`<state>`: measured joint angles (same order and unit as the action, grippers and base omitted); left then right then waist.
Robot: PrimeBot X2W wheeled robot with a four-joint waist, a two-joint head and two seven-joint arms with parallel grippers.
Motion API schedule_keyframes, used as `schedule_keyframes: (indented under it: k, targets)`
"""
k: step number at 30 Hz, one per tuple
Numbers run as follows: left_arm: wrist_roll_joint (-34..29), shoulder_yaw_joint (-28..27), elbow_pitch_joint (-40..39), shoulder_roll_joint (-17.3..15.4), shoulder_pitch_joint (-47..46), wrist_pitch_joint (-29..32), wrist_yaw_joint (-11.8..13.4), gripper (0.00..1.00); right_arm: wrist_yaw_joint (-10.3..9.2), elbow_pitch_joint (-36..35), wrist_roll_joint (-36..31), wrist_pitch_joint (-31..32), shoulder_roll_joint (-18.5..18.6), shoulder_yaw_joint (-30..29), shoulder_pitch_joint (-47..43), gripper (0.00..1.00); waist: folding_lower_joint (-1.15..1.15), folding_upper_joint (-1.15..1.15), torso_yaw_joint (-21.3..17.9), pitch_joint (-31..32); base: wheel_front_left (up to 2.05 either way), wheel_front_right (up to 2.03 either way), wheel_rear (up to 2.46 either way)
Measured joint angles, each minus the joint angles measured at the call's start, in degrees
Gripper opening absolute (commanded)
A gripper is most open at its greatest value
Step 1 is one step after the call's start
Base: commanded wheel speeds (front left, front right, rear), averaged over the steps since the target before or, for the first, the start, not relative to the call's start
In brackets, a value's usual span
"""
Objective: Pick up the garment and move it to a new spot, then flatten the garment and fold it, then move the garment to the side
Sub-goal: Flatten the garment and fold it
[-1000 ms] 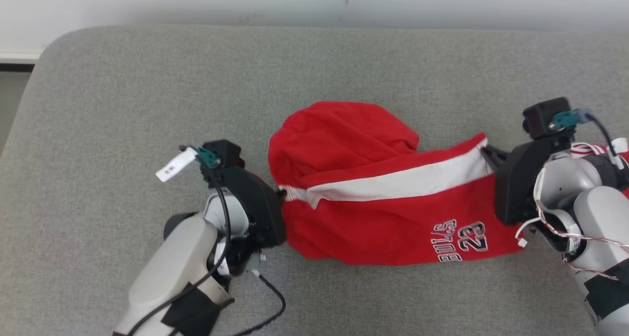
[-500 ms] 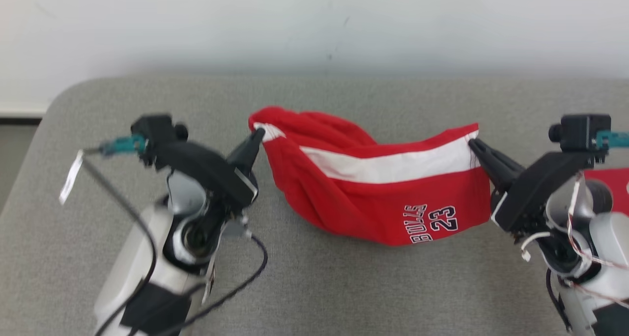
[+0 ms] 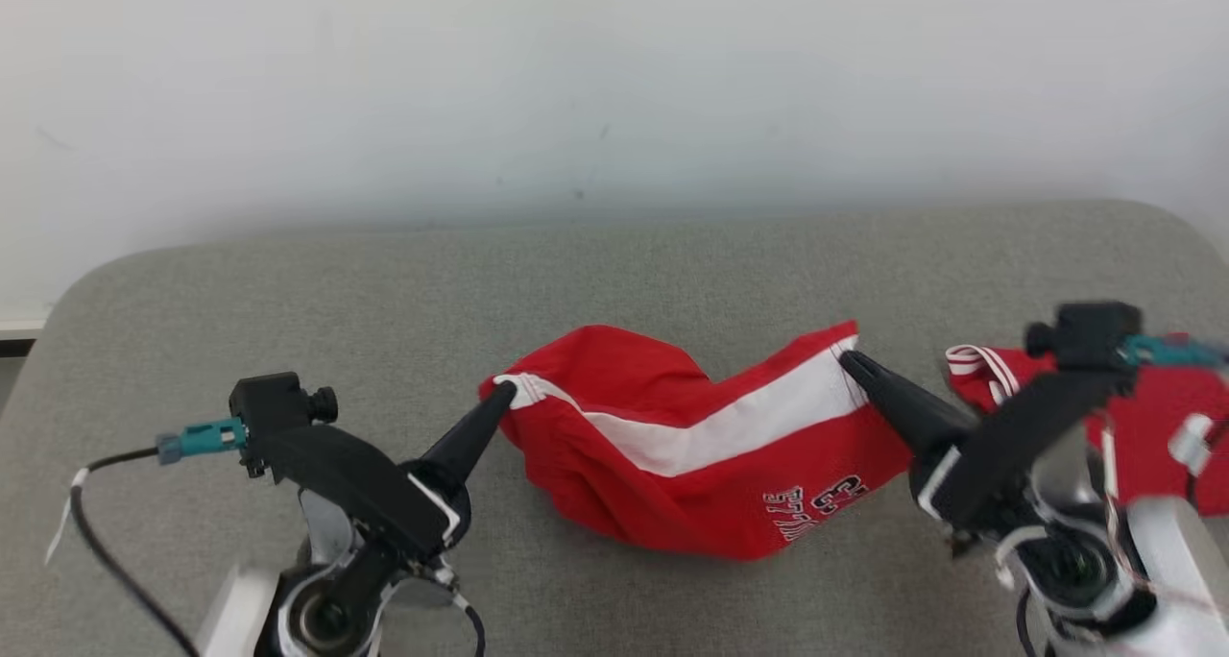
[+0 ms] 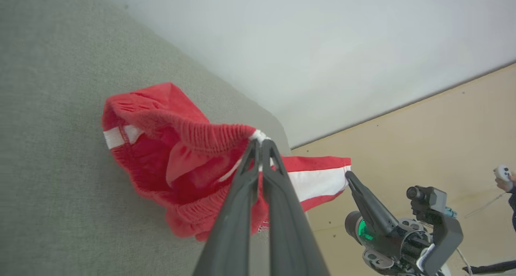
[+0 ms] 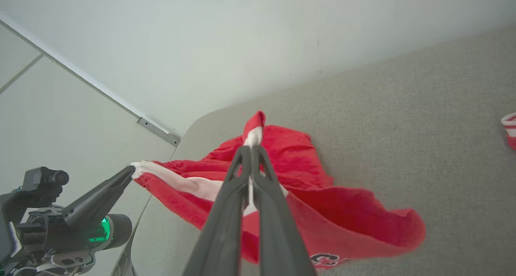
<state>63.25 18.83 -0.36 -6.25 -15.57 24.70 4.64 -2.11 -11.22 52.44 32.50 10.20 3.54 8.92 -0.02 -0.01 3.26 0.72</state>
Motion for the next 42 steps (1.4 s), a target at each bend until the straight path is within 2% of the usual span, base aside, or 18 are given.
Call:
schedule_keyframes:
  k: [2,5,8,10,12,14,15,16,18,21,25,29,33,35,42]
  targets:
    - [0.4,-1.3,3.1,0.9,-1.0,0.1,1.5,0.00,-1.03,4.8,-0.7,1.5,-0.6,1.9,3.9,0.00,0.00,0.00,-0.5,-0.8,0.00,0.00,0.00]
    - [0.4,-4.4,12.9,2.6,-7.4,-0.9,3.0,0.00,-2.19,15.8,-3.2,1.9,-0.7,2.8,14.1,0.00,0.02,0.01,-1.1,-2.5,0.00,0.00,0.00]
    - [-3.4,-8.4,23.1,3.2,-17.3,-5.6,3.2,0.00,-2.25,26.9,-6.2,1.5,-1.1,3.9,28.3,0.00,0.03,0.02,-1.7,-4.7,0.00,0.00,0.00]
    - [-5.9,-10.6,29.4,3.7,-25.3,-10.1,3.2,0.00,-2.41,33.8,-8.7,-1.6,-1.1,2.5,38.7,0.00,0.04,0.02,-2.2,-6.0,0.00,0.00,0.00]
    - [-7.8,-10.9,30.5,4.3,-33.2,-13.4,2.9,0.00,-2.49,35.7,-9.4,-6.1,-1.1,-0.7,47.3,0.00,0.05,0.03,-2.8,-7.1,0.00,0.00,0.00]
    - [-7.7,-10.6,28.1,5.4,-40.0,-16.0,2.9,0.00,-2.40,34.8,-9.5,-9.8,-0.2,-3.3,53.2,0.00,0.03,0.02,-3.2,-8.1,0.00,0.00,0.00]
    - [-8.1,-10.6,27.1,5.6,-43.0,-17.9,2.8,0.00,-1.87,34.7,-9.4,-11.3,0.4,-4.2,55.2,0.00,0.03,0.01,-3.3,-8.5,0.00,0.00,0.00]
    - [-8.1,-10.8,26.1,5.8,-46.9,-20.4,2.4,0.00,0.15,35.1,-9.3,-12.9,2.4,-4.2,56.3,0.00,0.02,0.01,-3.4,-9.4,0.00,0.00,0.00]
    - [-8.6,-10.2,26.9,5.7,-46.8,-22.0,1.7,0.00,2.16,35.8,-9.7,-13.4,3.6,-2.8,54.2,0.00,0.03,0.02,-3.3,-10.1,0.00,0.00,0.00]
    - [-9.3,-7.8,29.9,5.3,-41.5,-22.3,-0.5,0.00,4.68,36.7,-9.9,-13.3,4.3,-1.4,46.1,0.00,0.03,0.02,-3.0,-10.8,0.00,0.00,0.00]
    - [-9.9,-4.3,34.6,4.9,-31.1,-21.3,-2.4,0.00,6.56,38.4,-9.2,-13.3,3.9,-0.5,35.9,0.00,0.03,0.02,-2.7,-11.6,0.00,0.00,0.00]
    - [-12.7,-1.2,40.5,2.1,-22.4,-20.5,-3.3,0.00,7.45,41.0,-8.9,-13.4,1.3,1.3,28.7,0.00,0.03,0.02,-3.3,-11.5,0.00,0.00,0.00]
    - [-13.3,1.0,43.6,2.0,-18.9,-19.1,-5.3,0.00,7.70,41.6,-8.1,-13.9,1.1,1.6,23.0,0.00,0.02,0.02,-3.5,-10.1,0.00,0.00,0.00]
    - [-12.8,1.3,44.4,2.1,-17.7,-18.2,-6.7,0.00,7.77,41.0,-8.1,-14.1,1.1,2.0,20.7,0.00,0.01,0.01,-3.5,-9.2,0.00,0.00,0.00]
    - [-12.9,3.0,46.1,0.7,-12.7,-17.7,-8.9,0.00,8.45,35.8,-7.6,-14.2,1.6,3.3,9.9,0.00,0.01,0.01,-3.5,-5.5,0.00,0.00,0.00]
